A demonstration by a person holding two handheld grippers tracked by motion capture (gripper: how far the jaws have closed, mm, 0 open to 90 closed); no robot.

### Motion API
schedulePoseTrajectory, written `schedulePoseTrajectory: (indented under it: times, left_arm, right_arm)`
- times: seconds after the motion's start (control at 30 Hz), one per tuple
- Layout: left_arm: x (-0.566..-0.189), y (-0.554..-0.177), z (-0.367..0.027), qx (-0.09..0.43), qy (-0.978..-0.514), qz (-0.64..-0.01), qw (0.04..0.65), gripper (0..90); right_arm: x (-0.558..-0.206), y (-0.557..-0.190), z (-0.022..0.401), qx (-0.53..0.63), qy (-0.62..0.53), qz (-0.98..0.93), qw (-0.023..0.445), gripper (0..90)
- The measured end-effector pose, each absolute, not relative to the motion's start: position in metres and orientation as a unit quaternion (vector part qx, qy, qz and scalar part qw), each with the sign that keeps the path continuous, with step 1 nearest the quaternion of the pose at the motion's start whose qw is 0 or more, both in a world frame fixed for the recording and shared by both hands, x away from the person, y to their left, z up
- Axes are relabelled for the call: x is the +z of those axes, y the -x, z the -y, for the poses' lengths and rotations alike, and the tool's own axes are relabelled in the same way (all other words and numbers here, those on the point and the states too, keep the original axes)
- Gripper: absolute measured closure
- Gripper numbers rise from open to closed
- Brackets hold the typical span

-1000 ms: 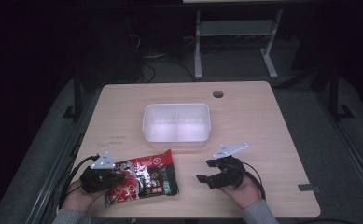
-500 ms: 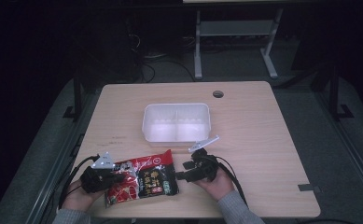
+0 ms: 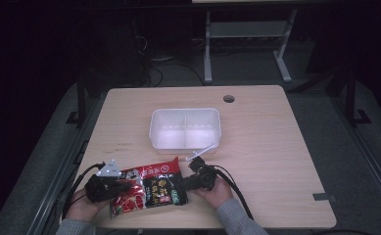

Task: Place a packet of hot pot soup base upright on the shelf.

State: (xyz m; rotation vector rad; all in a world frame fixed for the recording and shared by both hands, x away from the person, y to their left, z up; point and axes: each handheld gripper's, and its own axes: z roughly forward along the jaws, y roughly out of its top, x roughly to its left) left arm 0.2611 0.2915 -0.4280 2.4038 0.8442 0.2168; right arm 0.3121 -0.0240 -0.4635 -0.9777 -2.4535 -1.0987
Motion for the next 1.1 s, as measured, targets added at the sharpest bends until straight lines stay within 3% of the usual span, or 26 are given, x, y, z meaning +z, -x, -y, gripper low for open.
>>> schedulePoseTrajectory:
  times: [0.47,1.1]
  left_arm:
    - [-0.427,-0.261,-0.293,0.085,-0.898,-0.318,0.292,90.0]
    - [-0.422,-0.260,-0.289,0.080,-0.892,-0.314,0.316,82.9]
  right_arm:
    - [-0.460,-0.312,0.024,-0.405,0.324,0.842,0.148,89.2]
    - [-0.410,-0.308,0.063,-0.397,0.298,0.861,0.111,89.9]
